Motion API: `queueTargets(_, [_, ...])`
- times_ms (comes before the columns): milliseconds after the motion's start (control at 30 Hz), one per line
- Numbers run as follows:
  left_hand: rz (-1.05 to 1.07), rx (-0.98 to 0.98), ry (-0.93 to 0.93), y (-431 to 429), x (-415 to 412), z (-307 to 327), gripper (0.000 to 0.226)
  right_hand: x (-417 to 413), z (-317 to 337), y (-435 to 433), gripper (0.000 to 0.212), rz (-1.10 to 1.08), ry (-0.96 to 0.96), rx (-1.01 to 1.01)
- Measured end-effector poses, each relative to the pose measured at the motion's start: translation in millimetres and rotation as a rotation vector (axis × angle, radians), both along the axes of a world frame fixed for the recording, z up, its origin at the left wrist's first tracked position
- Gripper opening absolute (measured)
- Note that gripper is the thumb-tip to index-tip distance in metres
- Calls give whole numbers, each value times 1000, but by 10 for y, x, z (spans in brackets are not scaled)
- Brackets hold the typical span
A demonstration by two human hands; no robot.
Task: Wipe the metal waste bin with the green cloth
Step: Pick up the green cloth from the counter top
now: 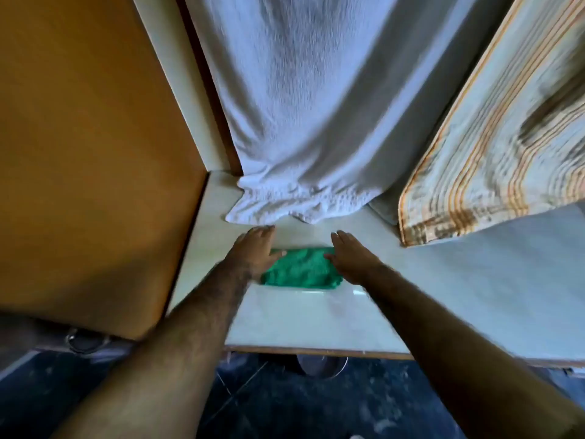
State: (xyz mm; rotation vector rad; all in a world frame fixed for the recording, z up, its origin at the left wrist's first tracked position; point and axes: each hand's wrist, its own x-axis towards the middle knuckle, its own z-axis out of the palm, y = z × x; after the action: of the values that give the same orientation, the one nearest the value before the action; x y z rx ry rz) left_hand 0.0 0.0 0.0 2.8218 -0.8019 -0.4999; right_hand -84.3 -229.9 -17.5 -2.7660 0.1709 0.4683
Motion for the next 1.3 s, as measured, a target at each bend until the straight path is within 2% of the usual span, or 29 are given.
queueTargets(67, [31, -15, 55, -18, 38, -235, 74, 45, -241, 10, 63, -47, 23, 47])
queueTargets(167, [95, -33, 116, -21, 41, -511, 71, 89, -503, 13, 68, -85, 41, 53])
queueTargets(267, [118, -63, 77, -66, 28, -646, 66, 167, -567, 38, 70, -111, -11, 17])
queueTargets(367, [175, -101, 52, -104, -5, -692, 53, 218, -575, 99, 55, -130, 1, 19])
queueTargets(467, [201, -141, 106, -88, -12, -619, 35, 203, -483, 104, 35, -146, -11, -4])
queueTargets(600, [303, -366, 261, 59, -65, -457, 25, 76, -274, 68, 21, -189, 10, 151])
queueTargets(667, [328, -548, 413, 161, -198, -306, 24, -111, -120, 104, 24, -185, 28, 210])
queueTargets(767, [388, -777, 618, 250, -374, -157, 25, -338, 61, 165, 43, -159, 16, 298])
queueTargets(867, [436, -880, 680, 310, -619, -108, 27, -583, 216, 248, 36, -86, 17, 297])
queueTargets(933, [477, -958, 602, 320, -846, -112, 28, -789, 288, 285, 31, -97, 15, 320])
queueTargets(1067, [647, -1148, 326, 335, -1324, -190, 27, -1209, 334, 364, 32, -125, 12, 459])
queueTargets(1100, [677, -1125, 251, 337, -1430, -223, 26, -1291, 345, 385, 34, -126, 7, 499])
queueTargets(1200, [776, -846, -42, 446, -1951, -422, 28, -1603, 271, 475, 43, -117, 9, 580])
queueTargets(1300, [824, -669, -121, 578, -2589, -677, 46, -1945, 102, 658, 44, -131, 48, 589])
